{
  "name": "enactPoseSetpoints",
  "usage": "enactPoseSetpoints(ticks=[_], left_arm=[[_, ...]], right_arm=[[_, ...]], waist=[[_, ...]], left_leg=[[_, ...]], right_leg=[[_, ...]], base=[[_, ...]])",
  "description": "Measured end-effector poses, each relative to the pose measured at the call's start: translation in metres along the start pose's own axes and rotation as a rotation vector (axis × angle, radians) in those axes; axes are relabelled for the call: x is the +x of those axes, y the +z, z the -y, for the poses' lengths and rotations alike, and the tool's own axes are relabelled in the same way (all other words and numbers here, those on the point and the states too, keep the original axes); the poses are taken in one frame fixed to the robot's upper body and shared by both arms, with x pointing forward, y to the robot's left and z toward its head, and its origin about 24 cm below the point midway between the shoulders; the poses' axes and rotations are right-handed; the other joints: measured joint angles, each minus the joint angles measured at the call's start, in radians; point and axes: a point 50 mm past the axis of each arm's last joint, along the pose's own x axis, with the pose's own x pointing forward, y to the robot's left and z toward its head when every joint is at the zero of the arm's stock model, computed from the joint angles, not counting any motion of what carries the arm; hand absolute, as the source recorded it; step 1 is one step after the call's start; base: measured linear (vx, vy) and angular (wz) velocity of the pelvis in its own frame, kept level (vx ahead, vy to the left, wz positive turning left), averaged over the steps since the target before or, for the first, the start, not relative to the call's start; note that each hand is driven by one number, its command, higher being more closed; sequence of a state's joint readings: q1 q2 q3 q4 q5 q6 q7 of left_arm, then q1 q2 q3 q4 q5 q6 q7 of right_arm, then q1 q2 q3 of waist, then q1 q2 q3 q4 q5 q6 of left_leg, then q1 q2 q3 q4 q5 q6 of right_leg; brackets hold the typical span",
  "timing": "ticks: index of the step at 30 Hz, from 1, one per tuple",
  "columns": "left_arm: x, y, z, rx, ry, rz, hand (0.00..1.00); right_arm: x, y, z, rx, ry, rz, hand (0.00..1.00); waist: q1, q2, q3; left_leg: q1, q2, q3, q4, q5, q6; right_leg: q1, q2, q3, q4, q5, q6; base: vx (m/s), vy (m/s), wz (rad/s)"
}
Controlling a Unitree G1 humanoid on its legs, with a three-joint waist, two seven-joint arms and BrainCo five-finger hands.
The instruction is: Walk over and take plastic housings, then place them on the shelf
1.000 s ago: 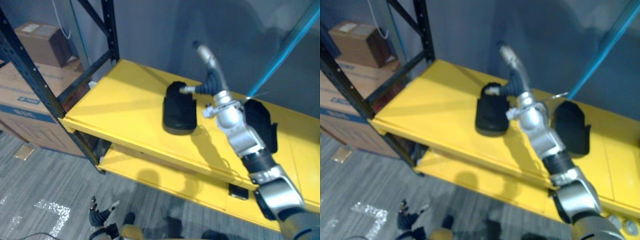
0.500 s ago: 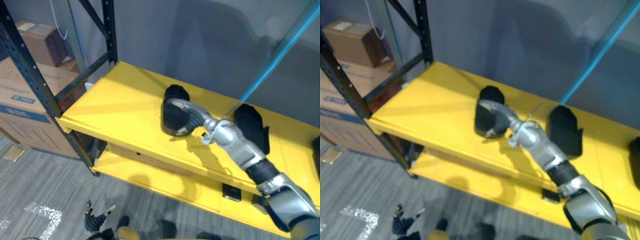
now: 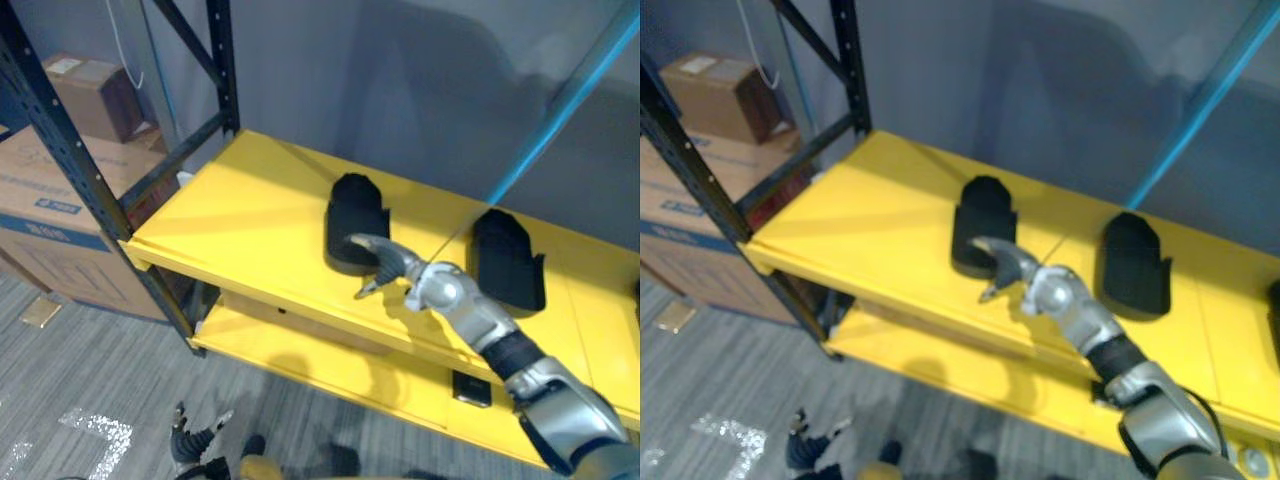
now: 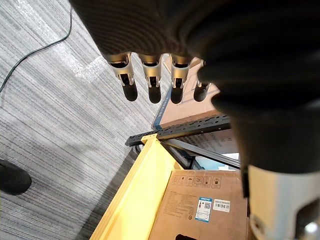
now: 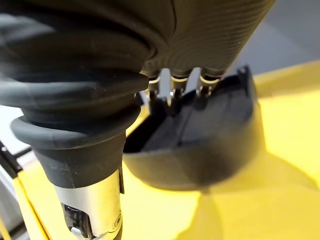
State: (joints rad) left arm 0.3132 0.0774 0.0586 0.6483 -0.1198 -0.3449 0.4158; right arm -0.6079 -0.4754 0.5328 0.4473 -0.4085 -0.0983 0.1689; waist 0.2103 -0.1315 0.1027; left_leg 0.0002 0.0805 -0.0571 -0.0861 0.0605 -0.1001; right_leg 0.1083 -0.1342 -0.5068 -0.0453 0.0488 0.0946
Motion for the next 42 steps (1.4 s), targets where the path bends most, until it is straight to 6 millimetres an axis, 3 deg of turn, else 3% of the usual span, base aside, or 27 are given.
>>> enactPoseSetpoints(ticks=[19,27,28,36,42], left_arm=[[-0.001,-0.001,0.003,-0.003,-0.001,-0.007,0.0],[-0.001,-0.001,0.003,-0.004,0.006,-0.007,0.0],[-0.001,-0.001,0.003,-0.004,0.006,-0.007,0.0],[0.001,0.002,0.005,-0.008,0.003,0.001,0.0],[0.002,0.004,0.006,-0.01,0.001,0.005,0.0]], right_arm=[[0.017,0.023,-0.028,0.001,0.008,0.02,0.0],[0.021,0.029,-0.029,0.004,0.01,0.016,0.0],[0.023,0.029,-0.028,-0.002,0.014,0.014,1.0],[0.029,0.035,-0.014,-0.014,-0.035,0.02,1.0],[0.03,0.034,-0.017,-0.012,-0.025,0.016,1.0]], waist=[[0.018,0.004,0.003],[0.025,0.006,0.004],[0.025,0.007,0.005],[0.025,0.013,0.009],[0.025,0.016,0.012]], left_leg=[[0.002,0.0,-0.012,0.0,0.0,0.0],[0.001,0.001,-0.015,0.0,0.0,-0.001],[0.001,0.001,-0.015,0.0,0.001,-0.001],[0.001,0.001,-0.015,0.0,0.001,-0.001],[0.001,0.002,-0.015,0.0,0.0,-0.001]], right_leg=[[0.01,0.0,-0.012,-0.001,-0.001,-0.001],[0.011,-0.001,-0.014,-0.001,-0.001,-0.001],[0.011,-0.001,-0.014,-0.002,-0.001,-0.001],[0.011,-0.001,-0.014,-0.002,-0.001,-0.001],[0.011,-0.001,-0.014,-0.002,-0.001,-0.001]], base=[[0.0,0.0,0.01],[0.0,0.0,0.0],[0.0,0.0,0.0],[0.0,0.0,0.0],[0.0,0.0,0.0]])
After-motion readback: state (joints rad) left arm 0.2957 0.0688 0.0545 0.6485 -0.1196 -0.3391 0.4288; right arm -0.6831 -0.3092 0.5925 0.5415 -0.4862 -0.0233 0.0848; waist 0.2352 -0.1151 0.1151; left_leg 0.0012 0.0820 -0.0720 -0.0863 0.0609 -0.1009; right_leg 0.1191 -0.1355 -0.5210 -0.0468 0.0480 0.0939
